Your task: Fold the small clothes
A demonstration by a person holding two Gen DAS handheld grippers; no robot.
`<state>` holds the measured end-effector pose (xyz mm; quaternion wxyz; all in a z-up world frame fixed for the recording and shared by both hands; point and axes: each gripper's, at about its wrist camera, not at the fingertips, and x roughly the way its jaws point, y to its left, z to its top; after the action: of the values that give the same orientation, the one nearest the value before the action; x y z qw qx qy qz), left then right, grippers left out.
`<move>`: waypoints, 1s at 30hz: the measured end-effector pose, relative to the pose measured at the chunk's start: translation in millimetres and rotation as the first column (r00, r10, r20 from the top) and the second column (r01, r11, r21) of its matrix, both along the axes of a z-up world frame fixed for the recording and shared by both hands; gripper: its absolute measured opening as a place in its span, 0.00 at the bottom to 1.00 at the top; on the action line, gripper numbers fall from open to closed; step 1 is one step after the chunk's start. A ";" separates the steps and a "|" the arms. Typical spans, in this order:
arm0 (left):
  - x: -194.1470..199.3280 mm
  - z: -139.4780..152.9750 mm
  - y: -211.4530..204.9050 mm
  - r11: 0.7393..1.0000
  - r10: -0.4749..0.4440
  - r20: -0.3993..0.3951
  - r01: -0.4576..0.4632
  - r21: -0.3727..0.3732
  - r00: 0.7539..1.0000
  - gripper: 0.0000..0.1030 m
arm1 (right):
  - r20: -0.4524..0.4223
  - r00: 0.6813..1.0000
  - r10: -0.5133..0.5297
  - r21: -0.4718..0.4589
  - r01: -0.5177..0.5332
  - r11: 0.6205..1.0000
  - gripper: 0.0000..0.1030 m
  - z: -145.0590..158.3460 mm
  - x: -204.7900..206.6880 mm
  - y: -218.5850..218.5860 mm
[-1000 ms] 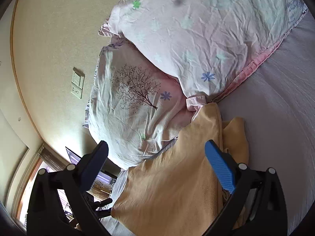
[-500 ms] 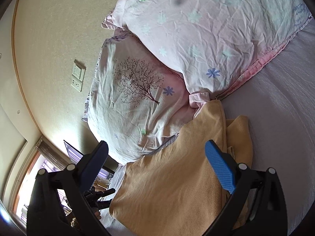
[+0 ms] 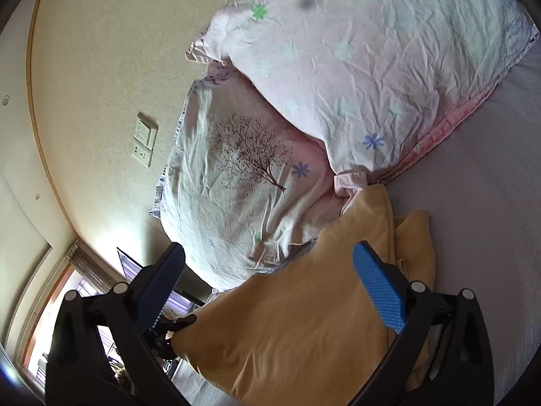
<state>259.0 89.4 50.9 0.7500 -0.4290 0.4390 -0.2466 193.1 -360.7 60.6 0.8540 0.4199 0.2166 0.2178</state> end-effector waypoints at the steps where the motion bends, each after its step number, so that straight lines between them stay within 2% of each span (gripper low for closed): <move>1: 4.1 11.7 -19.6 1.000 -0.025 0.019 0.025 -0.002 1.000 0.13 | 0.013 1.000 -0.015 0.001 0.015 1.000 0.96 5.7 -5.2 -3.1; 3: 14.2 27.0 -68.6 0.996 -0.088 0.045 0.089 -0.026 0.995 0.13 | 0.044 0.999 -0.032 0.007 0.032 0.999 0.96 15.5 -17.2 -8.5; 5: 24.2 30.0 -124.0 0.987 -0.153 0.057 0.155 -0.029 0.987 0.13 | 0.064 0.997 -0.043 0.004 0.043 0.999 0.96 20.4 -29.6 -13.0; 7: 35.8 15.9 -186.2 0.971 -0.231 0.028 0.232 -0.055 0.973 0.13 | 0.046 0.998 -0.047 -0.018 0.048 0.999 0.96 19.8 -37.7 -17.3; 8: 41.4 3.1 -216.5 0.956 -0.282 -0.012 0.280 -0.084 0.959 0.14 | 0.027 0.998 -0.051 -0.034 0.052 0.998 0.96 17.6 -40.3 -19.6; 9: 44.9 -10.2 -241.5 0.933 -0.340 -0.044 0.331 -0.142 0.939 0.14 | -0.011 0.998 -0.062 -0.047 0.061 0.997 0.96 14.6 -42.7 -23.1; 11: 46.8 -30.3 -274.7 0.848 -0.450 -0.074 0.400 -0.348 0.890 0.14 | -0.071 0.995 -0.070 -0.065 0.066 0.996 0.96 7.7 -46.1 -30.3; 12: 44.6 -30.4 -278.6 0.820 -0.468 -0.065 0.406 -0.405 0.881 0.14 | -0.098 0.993 -0.071 -0.073 0.065 0.995 0.96 5.3 -48.3 -34.2; 13: 42.1 -21.7 -273.6 0.817 -0.459 -0.019 0.413 -0.402 0.888 0.17 | -0.111 0.991 -0.070 -0.082 0.061 0.995 0.96 4.0 -50.8 -37.0; 14: 39.3 -8.3 -261.7 0.829 -0.437 0.042 0.421 -0.368 0.898 0.25 | -0.119 0.991 -0.068 -0.093 0.057 0.994 0.96 4.2 -53.6 -39.3; 16: 31.8 15.7 -228.7 0.885 -0.363 0.128 0.384 -0.264 0.923 0.64 | -0.135 0.990 -0.043 -0.117 0.028 0.993 0.95 5.5 -58.2 -40.1; 17: 26.2 25.0 -209.0 0.917 -0.321 0.155 0.347 -0.196 0.934 0.66 | -0.149 0.989 -0.018 -0.120 0.000 0.993 0.94 5.2 -59.0 -38.0; 18: 21.9 31.6 -194.2 0.938 -0.305 0.172 0.327 -0.119 0.937 0.66 | -0.168 0.986 0.020 -0.125 -0.042 0.991 0.87 4.5 -59.7 -33.2; 20: 11.3 36.8 -171.0 0.955 -0.295 0.185 0.292 0.044 0.937 0.66 | -0.186 0.980 0.072 -0.155 -0.102 0.983 0.80 5.6 -62.5 -20.5; 22: 4.0 29.9 -154.6 0.947 -0.306 0.162 0.283 0.150 0.938 0.66 | -0.214 0.972 0.100 -0.214 -0.147 0.966 0.74 7.5 -62.6 -3.8; 26: -13.5 6.2 -139.8 0.914 -0.389 0.132 0.363 0.183 0.912 0.66 | -0.304 0.943 0.133 -0.315 -0.232 0.920 0.66 -0.6 -59.8 29.1; 27: -17.6 3.2 -146.5 0.900 -0.414 0.137 0.383 0.206 0.900 0.66 | -0.323 0.937 0.130 -0.342 -0.244 0.908 0.44 -4.8 -58.1 36.3; 28: -21.4 0.1 -154.1 0.886 -0.436 0.137 0.398 0.236 0.889 0.66 | -0.338 0.935 0.107 -0.379 -0.239 0.894 0.15 -8.2 -56.9 40.7; 29: -24.7 -3.9 -160.5 0.873 -0.458 0.130 0.417 0.254 0.879 0.66 | -0.359 0.930 0.083 -0.399 -0.233 0.887 0.05 -12.0 -56.6 41.0; 30: -31.6 -9.7 -163.1 0.857 -0.482 0.113 0.440 0.268 0.869 0.66 | -0.372 0.926 0.060 -0.398 -0.218 0.891 0.05 -14.9 -57.8 36.6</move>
<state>227.4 -73.7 41.2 0.7495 -0.1963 0.4869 -0.4032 135.2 -324.1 45.7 0.8553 0.2349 0.4375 0.1477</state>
